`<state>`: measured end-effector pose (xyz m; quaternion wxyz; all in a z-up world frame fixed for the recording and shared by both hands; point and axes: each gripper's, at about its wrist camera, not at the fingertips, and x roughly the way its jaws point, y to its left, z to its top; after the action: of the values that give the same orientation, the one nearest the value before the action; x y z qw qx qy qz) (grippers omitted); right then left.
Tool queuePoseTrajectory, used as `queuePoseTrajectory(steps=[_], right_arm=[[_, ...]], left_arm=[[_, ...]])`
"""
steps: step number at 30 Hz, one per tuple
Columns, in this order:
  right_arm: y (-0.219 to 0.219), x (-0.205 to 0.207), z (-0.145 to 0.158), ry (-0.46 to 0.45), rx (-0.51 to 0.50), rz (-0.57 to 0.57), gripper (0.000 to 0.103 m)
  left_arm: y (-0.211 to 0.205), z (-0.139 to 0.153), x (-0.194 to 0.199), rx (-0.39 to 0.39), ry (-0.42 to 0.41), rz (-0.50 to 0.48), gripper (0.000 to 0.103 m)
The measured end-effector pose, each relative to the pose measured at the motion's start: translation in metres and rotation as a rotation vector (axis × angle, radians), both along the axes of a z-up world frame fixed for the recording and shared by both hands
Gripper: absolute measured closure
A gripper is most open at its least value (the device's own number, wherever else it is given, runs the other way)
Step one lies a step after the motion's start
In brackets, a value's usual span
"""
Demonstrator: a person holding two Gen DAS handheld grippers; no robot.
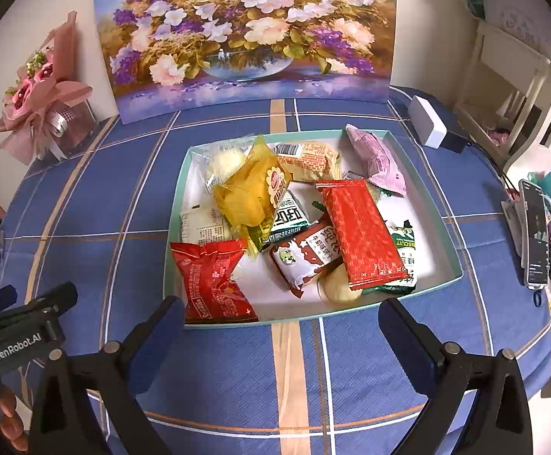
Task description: Organize snacks
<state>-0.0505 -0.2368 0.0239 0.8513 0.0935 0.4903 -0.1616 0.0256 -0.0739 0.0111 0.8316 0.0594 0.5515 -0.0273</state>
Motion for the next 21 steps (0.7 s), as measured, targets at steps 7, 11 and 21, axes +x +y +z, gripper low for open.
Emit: queuePoseTrajectory(steps=[7,11,21], right_arm=[[0.0002,0.0000,-0.0006,0.004,-0.004,0.001,0.000],[0.0001,0.0002,-0.0007,0.004,-0.005,0.001,0.000],[-0.0005,0.0013,-0.0022,0.009,-0.007,0.006,0.000]], left_arm=[[0.0013,-0.0041,0.0028,-0.003,0.027,0.009,0.002],[0.0023,-0.0059,0.0040,-0.004,0.038,0.011,0.002],[0.0038,-0.0076,0.0047,0.001,0.046,0.017,0.002]])
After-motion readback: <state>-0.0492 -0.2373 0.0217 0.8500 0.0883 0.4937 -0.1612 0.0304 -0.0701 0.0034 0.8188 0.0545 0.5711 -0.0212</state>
